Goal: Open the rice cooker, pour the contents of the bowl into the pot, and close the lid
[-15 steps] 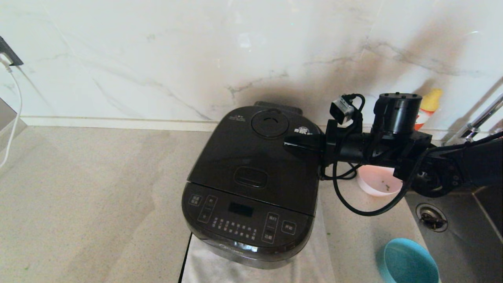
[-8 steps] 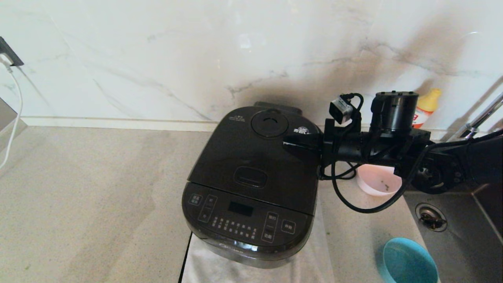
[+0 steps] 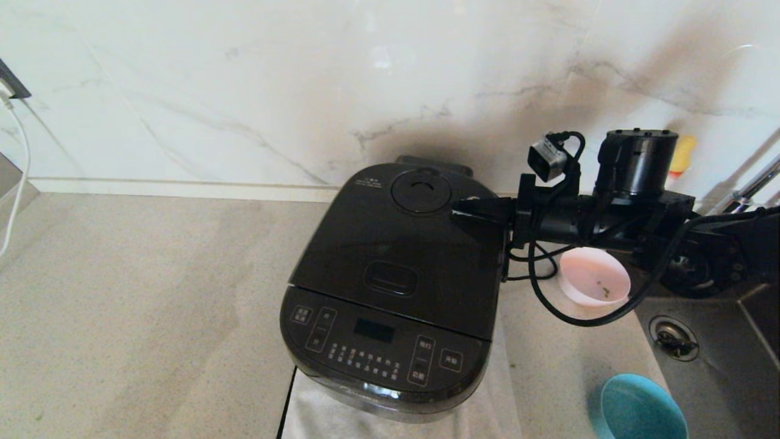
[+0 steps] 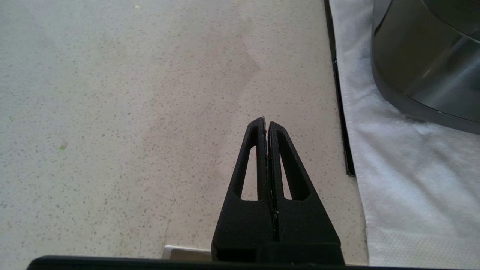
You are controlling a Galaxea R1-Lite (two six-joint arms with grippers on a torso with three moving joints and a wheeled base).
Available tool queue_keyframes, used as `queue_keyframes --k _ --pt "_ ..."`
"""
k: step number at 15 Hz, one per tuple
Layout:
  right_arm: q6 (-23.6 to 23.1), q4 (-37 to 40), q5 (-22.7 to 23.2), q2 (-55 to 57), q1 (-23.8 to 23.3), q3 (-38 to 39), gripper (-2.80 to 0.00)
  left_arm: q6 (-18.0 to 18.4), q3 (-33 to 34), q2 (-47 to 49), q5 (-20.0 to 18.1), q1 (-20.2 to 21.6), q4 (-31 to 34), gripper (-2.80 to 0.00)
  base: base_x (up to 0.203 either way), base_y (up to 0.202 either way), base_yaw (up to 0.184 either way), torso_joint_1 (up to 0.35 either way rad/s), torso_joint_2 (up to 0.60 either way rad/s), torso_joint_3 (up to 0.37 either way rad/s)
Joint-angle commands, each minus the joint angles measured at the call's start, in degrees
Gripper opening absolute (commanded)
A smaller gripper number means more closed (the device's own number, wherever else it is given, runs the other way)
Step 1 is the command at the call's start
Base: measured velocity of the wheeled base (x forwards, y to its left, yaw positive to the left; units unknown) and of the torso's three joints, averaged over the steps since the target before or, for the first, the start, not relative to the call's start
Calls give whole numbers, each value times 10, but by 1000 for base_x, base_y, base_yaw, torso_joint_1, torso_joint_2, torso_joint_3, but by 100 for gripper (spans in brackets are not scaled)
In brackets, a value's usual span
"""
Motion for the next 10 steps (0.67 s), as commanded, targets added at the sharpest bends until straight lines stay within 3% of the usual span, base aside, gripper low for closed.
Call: queue_keyframes --k 1,10 --pt "2 -19 8 -20 -1 7 -280 0 0 1 1 0 0 -280 0 0 0 0 0 0" --pt "-19 -23 10 -39 2 -2 -280 0 0 1 0 0 0 -280 0 0 0 0 0 0"
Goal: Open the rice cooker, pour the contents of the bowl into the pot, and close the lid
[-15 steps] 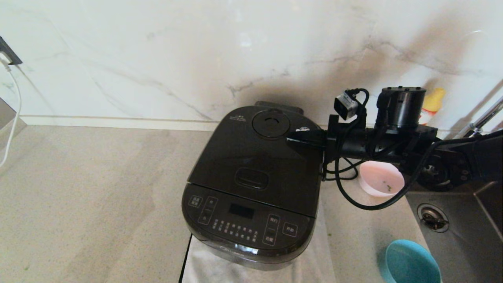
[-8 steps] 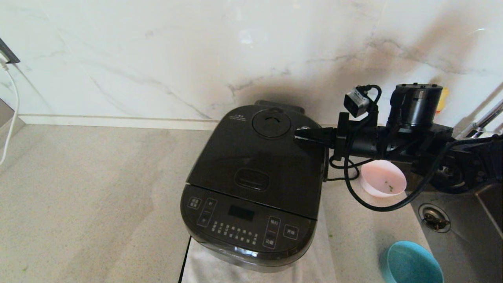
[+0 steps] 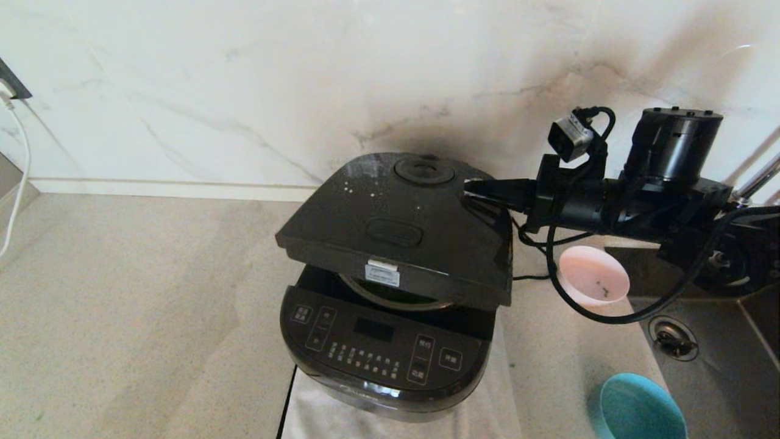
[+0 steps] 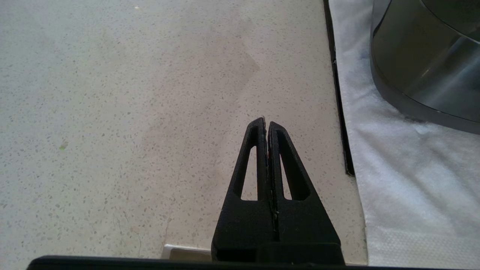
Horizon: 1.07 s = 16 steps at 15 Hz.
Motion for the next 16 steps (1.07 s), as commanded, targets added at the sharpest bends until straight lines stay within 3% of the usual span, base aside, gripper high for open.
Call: queue_keyframes --k 1,6,10,13,16 --pt "-15 1 4 6 9 1 -280 1 0 1 1 0 0 -280 0 0 0 0 0 0" --pt "-45 42 -5 60 30 -3 -280 0 0 1 1 0 0 -280 0 0 0 0 0 0" --pt "-75 112 -84 82 32 -31 -280 0 0 1 1 0 0 -280 0 0 0 0 0 0" --pt "-77 118 -85 82 32 -30 -280 0 0 1 1 0 0 -280 0 0 0 0 0 0" --pt "-117 143 -99 101 33 -27 -280 0 0 1 1 0 0 -280 0 0 0 0 0 0"
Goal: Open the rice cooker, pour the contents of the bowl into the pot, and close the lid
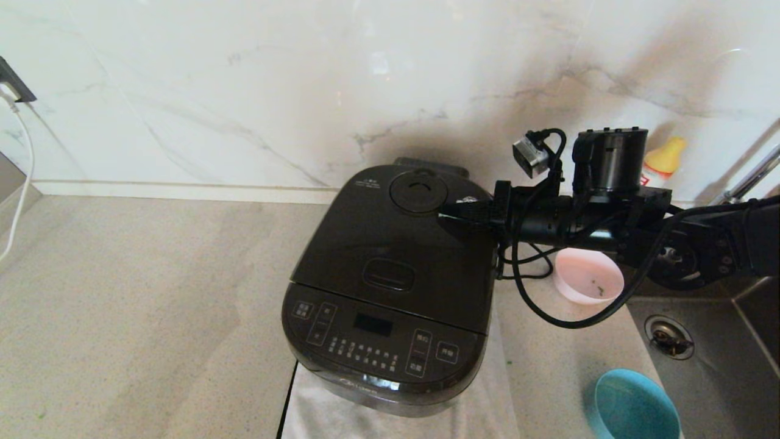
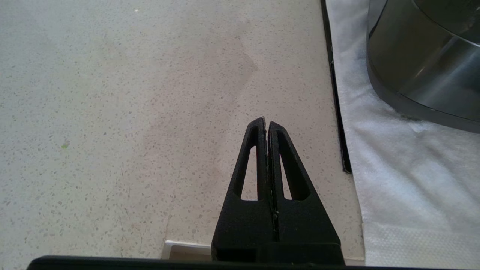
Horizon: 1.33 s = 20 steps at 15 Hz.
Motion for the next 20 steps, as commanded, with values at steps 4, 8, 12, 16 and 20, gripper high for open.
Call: queue_keyframes --k 4,8,12,16,20 --pt "-9 13 -16 49 0 1 -280 0 0 1 1 0 0 -280 0 0 0 0 0 0" --pt "-12 12 -30 67 0 -5 -280 1 0 1 1 0 0 -280 0 0 0 0 0 0" --pt "-10 7 -39 50 -1 -6 -280 0 0 1 1 0 0 -280 0 0 0 0 0 0" --pt "-8 7 -34 -20 -4 -4 -280 0 0 1 1 0 0 -280 0 0 0 0 0 0" --pt "-8 7 -21 -51 -6 -2 -280 0 0 1 0 0 0 -280 0 0 0 0 0 0"
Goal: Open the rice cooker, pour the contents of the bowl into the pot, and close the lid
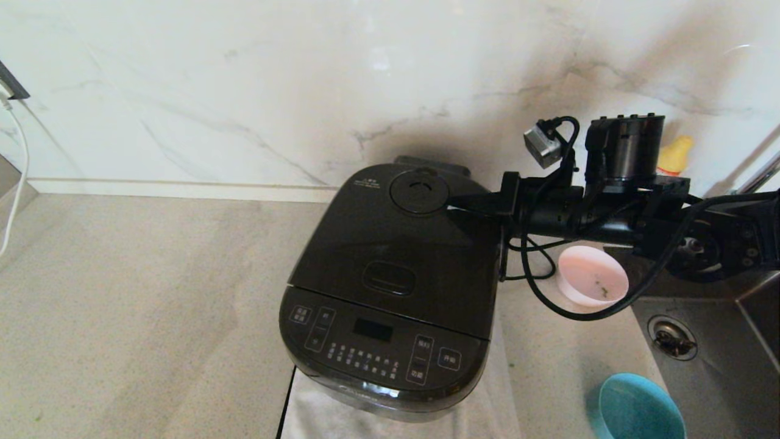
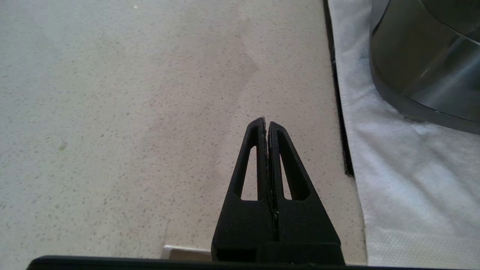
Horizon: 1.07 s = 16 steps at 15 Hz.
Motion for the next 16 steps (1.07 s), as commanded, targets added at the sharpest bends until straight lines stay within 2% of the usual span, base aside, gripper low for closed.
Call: queue_keyframes --k 1,16 --pt "2 -20 14 -26 0 -4 -280 0 0 1 0 0 0 -280 0 0 0 0 0 0" --pt "1 -57 70 -44 2 -13 -280 0 0 1 1 0 1 -280 0 0 0 -2 5 3"
